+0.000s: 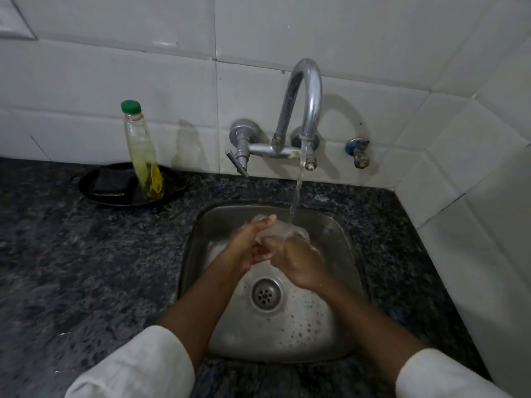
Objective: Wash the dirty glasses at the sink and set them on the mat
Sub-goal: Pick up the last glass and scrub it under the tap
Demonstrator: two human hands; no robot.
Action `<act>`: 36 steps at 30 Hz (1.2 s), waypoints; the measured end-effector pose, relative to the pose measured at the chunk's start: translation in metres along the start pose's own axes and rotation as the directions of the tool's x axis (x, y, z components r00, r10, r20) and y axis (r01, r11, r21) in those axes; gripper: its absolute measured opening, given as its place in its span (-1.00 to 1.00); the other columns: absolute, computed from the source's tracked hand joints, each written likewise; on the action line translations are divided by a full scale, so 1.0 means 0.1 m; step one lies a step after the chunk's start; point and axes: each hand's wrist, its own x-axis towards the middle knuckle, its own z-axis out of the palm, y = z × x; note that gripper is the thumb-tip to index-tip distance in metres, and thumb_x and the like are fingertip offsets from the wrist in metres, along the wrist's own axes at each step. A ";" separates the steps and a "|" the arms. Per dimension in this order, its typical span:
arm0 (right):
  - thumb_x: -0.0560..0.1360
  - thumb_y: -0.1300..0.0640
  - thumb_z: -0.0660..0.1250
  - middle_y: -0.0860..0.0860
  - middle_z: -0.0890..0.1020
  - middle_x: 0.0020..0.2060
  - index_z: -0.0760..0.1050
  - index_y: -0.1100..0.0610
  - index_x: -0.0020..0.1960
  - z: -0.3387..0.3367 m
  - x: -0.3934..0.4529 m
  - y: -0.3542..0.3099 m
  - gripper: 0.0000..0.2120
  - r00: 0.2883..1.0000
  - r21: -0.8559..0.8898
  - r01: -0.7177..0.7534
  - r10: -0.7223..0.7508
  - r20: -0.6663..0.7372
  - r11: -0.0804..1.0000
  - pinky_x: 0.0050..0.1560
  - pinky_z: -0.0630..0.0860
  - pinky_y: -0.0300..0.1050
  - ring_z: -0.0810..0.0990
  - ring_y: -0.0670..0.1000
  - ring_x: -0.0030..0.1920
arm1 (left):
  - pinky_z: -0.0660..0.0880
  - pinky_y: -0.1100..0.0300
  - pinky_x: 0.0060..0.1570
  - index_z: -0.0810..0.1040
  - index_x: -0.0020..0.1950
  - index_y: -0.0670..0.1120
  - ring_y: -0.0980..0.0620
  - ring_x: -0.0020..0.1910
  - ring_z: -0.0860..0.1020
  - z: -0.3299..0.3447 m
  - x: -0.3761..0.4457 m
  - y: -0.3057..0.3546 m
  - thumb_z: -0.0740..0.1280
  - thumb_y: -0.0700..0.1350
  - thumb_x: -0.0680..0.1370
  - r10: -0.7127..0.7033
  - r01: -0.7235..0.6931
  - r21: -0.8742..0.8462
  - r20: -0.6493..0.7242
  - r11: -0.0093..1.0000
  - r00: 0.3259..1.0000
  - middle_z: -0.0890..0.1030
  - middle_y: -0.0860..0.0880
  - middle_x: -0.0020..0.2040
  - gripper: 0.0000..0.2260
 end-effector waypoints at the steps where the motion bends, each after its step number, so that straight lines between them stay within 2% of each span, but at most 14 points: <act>1: 0.51 0.02 0.20 0.04 0.68 -0.07 0.60 0.03 0.03 0.00 0.00 0.00 -0.77 0.998 0.309 -0.027 0.043 -0.044 0.951 -0.08 0.63 0.07 0.67 0.01 -0.08 | 0.64 0.11 -0.31 0.54 0.27 -0.12 -0.05 -0.23 0.68 0.04 -0.02 -0.01 0.56 0.04 0.37 0.009 -0.009 -0.005 -0.044 1.000 0.999 0.71 -0.14 -0.07 -0.46; 4: 0.42 0.46 0.20 0.12 0.72 -0.14 0.64 0.25 0.02 0.01 -0.02 -0.10 -0.68 0.909 0.943 -0.120 0.416 -0.022 0.311 -0.29 0.55 -0.17 0.66 0.03 -0.18 | 0.66 -0.01 -0.21 0.41 0.30 0.03 -0.11 -0.03 0.68 0.20 -0.07 -0.09 0.55 -0.01 0.41 0.149 -0.157 -0.042 -0.152 0.987 0.977 0.66 -0.14 0.09 -0.47; 7: 0.30 0.53 0.05 0.13 0.71 -0.07 0.59 0.21 0.07 0.18 -0.05 -0.10 -0.48 0.860 0.966 -0.054 0.479 0.174 -0.254 -0.40 0.42 -0.26 0.62 0.02 -0.18 | 0.62 0.04 -0.06 0.43 0.27 0.12 -0.03 0.06 0.64 0.24 -0.08 -0.12 0.55 -0.13 0.39 0.311 -0.320 -0.002 -0.229 0.947 0.922 0.62 -0.04 0.15 -0.47; 9: 0.31 0.52 -0.01 0.13 0.71 -0.07 0.55 0.23 0.07 0.20 -0.05 -0.13 -0.48 0.828 0.899 0.004 0.506 0.244 -0.439 -0.49 0.42 -0.33 0.62 0.00 -0.16 | 0.59 0.01 0.05 0.48 0.25 0.14 0.01 0.09 0.62 0.21 -0.08 -0.11 0.59 -0.08 0.33 0.397 -0.383 0.108 -0.190 0.917 0.898 0.63 0.01 0.16 -0.45; 12: 0.24 0.42 0.02 0.02 0.63 -0.41 0.58 0.18 -0.16 0.23 -0.02 -0.11 -0.59 0.783 0.854 0.035 0.545 0.300 -0.520 -0.53 0.37 -0.35 0.56 -0.06 -0.38 | 0.55 0.05 0.12 0.53 0.21 0.13 0.08 0.11 0.54 0.19 -0.15 -0.12 0.61 0.09 0.24 0.577 -0.486 0.433 -0.103 0.759 0.810 0.55 0.07 0.13 -0.43; 15: 0.32 0.25 0.12 0.00 0.53 -0.52 0.49 0.10 -0.45 0.21 -0.01 -0.14 -0.75 0.783 0.853 0.072 0.559 0.273 -0.517 -0.45 0.47 -0.30 0.53 -0.04 -0.51 | 0.49 0.24 0.03 0.47 0.17 0.18 0.22 0.03 0.46 0.28 -0.31 -0.18 0.62 -0.04 0.29 0.746 -0.623 0.595 0.058 0.507 0.663 0.42 0.19 0.05 -0.46; 18: 0.36 0.08 0.21 0.04 0.56 -0.42 0.50 0.11 -0.37 0.22 0.03 -0.06 -0.81 0.782 0.865 0.088 0.572 0.247 -0.493 -0.34 0.51 -0.21 0.56 0.02 -0.42 | 0.47 0.32 0.03 0.47 0.21 0.15 0.29 0.08 0.45 0.25 -0.37 -0.20 0.60 -0.04 0.28 0.788 -0.696 0.580 0.143 0.423 0.598 0.47 0.20 0.10 -0.44; 21: 0.40 -0.12 0.38 0.06 0.58 -0.37 0.57 0.13 -0.19 0.10 0.13 0.02 -0.70 0.766 0.960 0.004 0.618 0.176 -0.279 -0.41 0.41 -0.21 0.52 -0.02 -0.47 | 0.56 0.17 0.07 0.48 0.19 0.03 0.09 0.13 0.57 0.05 -0.39 -0.11 0.61 -0.16 0.27 0.633 -0.624 0.397 0.125 0.674 0.764 0.58 0.01 0.14 -0.44; 24: 0.57 0.01 0.30 0.00 0.46 -0.45 0.46 0.08 -0.27 -0.22 0.20 0.08 -0.73 0.822 0.967 -0.064 0.562 -0.090 0.248 -0.52 0.27 -0.25 0.38 -0.10 -0.53 | 0.62 0.03 -0.04 0.43 0.23 -0.05 -0.09 0.07 0.62 -0.25 -0.38 0.01 0.55 -0.33 0.24 0.264 -0.273 -0.030 0.372 0.962 0.890 0.58 -0.13 0.18 -0.38; 26: 0.62 0.15 0.23 -0.07 0.40 -0.53 0.42 0.07 -0.33 -0.44 0.21 0.03 -0.67 0.923 0.829 0.004 0.316 -0.218 0.560 -0.56 0.23 -0.30 0.31 -0.16 -0.57 | 0.61 0.00 -0.07 0.43 0.36 -0.11 -0.09 0.03 0.61 -0.36 -0.29 0.07 0.59 -0.23 0.24 0.070 -0.035 -0.080 0.490 0.996 0.869 0.59 -0.16 0.16 -0.28; 29: 0.64 0.05 0.19 -0.13 0.44 -0.54 0.41 0.04 -0.35 -0.58 0.22 -0.06 -0.63 0.988 0.588 0.094 -0.001 -0.156 0.803 -0.44 0.37 -0.21 0.39 -0.17 -0.51 | 0.55 -0.02 0.04 0.55 0.26 -0.17 -0.08 0.01 0.61 -0.21 -0.18 0.12 0.50 -0.15 0.37 -0.036 -0.088 0.206 0.532 0.975 0.846 0.63 -0.14 0.06 -0.53; 32: 0.62 -0.11 0.13 -0.08 0.51 -0.38 0.41 0.01 -0.27 -0.66 0.20 -0.04 -0.65 0.967 0.093 0.206 -0.188 -0.172 0.974 -0.23 0.45 0.01 0.48 -0.03 -0.28 | 0.53 -0.06 0.05 0.59 0.06 -0.10 -0.10 -0.02 0.59 -0.02 -0.11 0.15 0.48 -0.28 0.29 0.100 -0.270 0.320 0.459 0.908 0.883 0.65 -0.10 -0.05 -0.64; 34: 0.61 -0.09 0.13 -0.04 0.55 -0.28 0.41 -0.03 -0.24 -0.71 0.13 -0.06 -0.71 0.963 -0.256 0.148 -0.198 -0.182 0.955 -0.08 0.37 -0.02 0.44 0.00 -0.12 | 0.58 -0.06 0.07 0.55 0.10 -0.04 -0.06 0.03 0.60 0.06 -0.08 0.12 0.51 -0.36 0.27 0.225 -0.327 0.363 0.296 0.872 0.928 0.64 -0.06 0.02 -0.53; 36: 0.61 -0.03 0.17 0.02 0.63 -0.22 0.56 0.03 -0.16 -0.73 0.08 -0.15 -0.72 0.974 -0.216 0.045 -0.091 -0.207 0.975 -0.05 0.40 -0.05 0.53 0.05 -0.11 | 0.62 -0.10 0.05 0.53 0.12 -0.01 -0.05 0.07 0.62 0.17 -0.06 -0.01 0.55 -0.33 0.26 0.385 -0.399 0.420 0.122 0.815 0.915 0.65 -0.01 0.05 -0.49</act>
